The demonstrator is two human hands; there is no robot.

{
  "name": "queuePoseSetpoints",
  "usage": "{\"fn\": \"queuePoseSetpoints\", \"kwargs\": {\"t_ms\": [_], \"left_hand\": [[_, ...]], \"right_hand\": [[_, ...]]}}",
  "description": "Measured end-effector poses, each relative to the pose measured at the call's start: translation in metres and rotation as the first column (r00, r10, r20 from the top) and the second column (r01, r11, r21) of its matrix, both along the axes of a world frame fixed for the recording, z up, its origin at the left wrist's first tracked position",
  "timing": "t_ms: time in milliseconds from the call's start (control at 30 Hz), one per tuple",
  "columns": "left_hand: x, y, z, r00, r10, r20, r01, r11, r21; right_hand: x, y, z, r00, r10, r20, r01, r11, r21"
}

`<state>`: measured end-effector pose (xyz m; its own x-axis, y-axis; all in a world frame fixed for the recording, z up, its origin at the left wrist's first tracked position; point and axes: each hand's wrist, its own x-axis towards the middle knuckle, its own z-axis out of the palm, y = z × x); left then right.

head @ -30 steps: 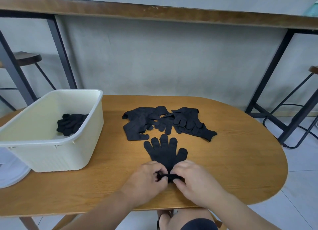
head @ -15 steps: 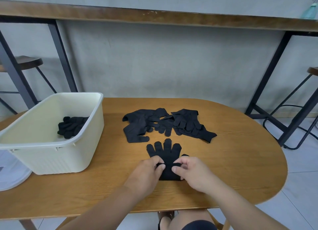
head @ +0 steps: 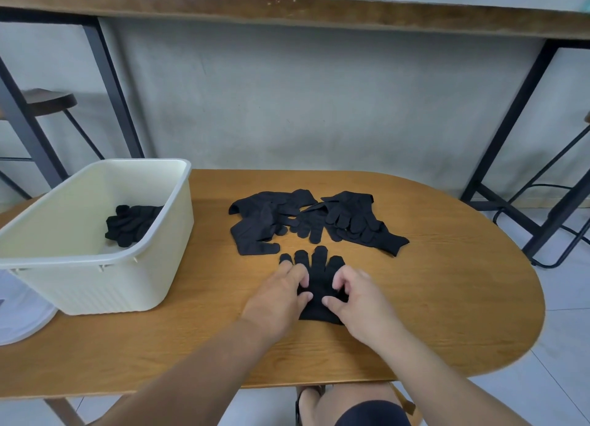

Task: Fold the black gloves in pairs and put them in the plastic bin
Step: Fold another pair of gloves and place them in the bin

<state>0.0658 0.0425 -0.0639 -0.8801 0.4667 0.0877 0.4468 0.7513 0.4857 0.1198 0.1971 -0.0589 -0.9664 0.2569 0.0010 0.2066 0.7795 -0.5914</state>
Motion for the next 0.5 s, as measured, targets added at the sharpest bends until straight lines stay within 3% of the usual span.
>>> {"fn": "queuePoseSetpoints", "kwargs": {"t_ms": [200, 300, 500], "left_hand": [[-0.003, 0.001, 0.002, 0.973, -0.158, -0.169, 0.139, 0.983, -0.121], [0.0, -0.011, -0.005, 0.939, -0.261, -0.226, 0.218, 0.956, -0.197], [0.012, -0.025, -0.008, 0.922, -0.299, -0.246, 0.273, 0.952, -0.136]], "right_hand": [[0.005, -0.002, 0.0, 0.966, 0.24, -0.095, -0.21, 0.945, 0.249], [0.012, 0.002, -0.004, 0.94, 0.329, -0.088, -0.299, 0.921, 0.251], [0.022, 0.004, -0.001, 0.925, 0.379, -0.035, -0.352, 0.887, 0.299]]}}
